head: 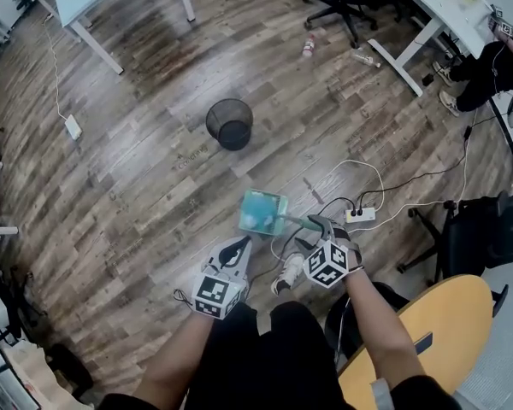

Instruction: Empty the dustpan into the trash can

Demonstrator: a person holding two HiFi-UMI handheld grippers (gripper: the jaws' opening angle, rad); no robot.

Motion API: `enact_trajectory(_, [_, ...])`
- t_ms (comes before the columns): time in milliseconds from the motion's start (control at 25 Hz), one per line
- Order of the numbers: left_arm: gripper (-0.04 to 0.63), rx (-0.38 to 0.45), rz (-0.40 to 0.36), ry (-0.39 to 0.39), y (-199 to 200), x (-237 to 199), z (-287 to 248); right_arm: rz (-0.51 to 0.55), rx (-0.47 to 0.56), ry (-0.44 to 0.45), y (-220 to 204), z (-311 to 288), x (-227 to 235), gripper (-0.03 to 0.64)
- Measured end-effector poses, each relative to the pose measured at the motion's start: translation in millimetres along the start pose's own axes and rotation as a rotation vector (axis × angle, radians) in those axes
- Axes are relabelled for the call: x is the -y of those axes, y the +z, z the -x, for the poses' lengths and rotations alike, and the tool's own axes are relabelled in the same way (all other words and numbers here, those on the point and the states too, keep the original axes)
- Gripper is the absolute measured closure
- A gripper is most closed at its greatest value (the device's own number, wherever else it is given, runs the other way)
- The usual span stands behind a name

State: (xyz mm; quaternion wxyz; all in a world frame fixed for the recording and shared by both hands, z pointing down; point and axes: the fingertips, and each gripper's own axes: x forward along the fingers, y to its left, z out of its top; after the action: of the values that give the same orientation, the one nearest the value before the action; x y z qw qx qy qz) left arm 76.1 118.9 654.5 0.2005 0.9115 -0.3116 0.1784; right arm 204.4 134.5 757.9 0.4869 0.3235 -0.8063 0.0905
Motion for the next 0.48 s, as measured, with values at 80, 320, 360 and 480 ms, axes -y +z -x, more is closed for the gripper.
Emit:
enact_trajectory(80, [0.584,0.003,0.025,0.010,-0.9,-5.1,-2.4,0.031,-0.036,0.037,-4.8,-13.1,-0.3,0.327])
enact_trajectory(320, [0.583,-0.008,0.019,0.025,-6.2,-12.9,-13.7,0.089,-0.169,0.185,-39.0,-46.2,-5.8,0.308])
enact_trajectory(360, [0.583,-0.011,0.017,0.027,-7.5,-13.8,-14.8,0.090,-0.187,0.205,-43.3,-51.5,-7.4,0.308])
enact_trajectory(480, [0.584,-0.018,0.022,0.035,-13.1,-14.4,-15.4,0.106,-0.233,0.245,-52.7,-64.4,-11.1,0.308])
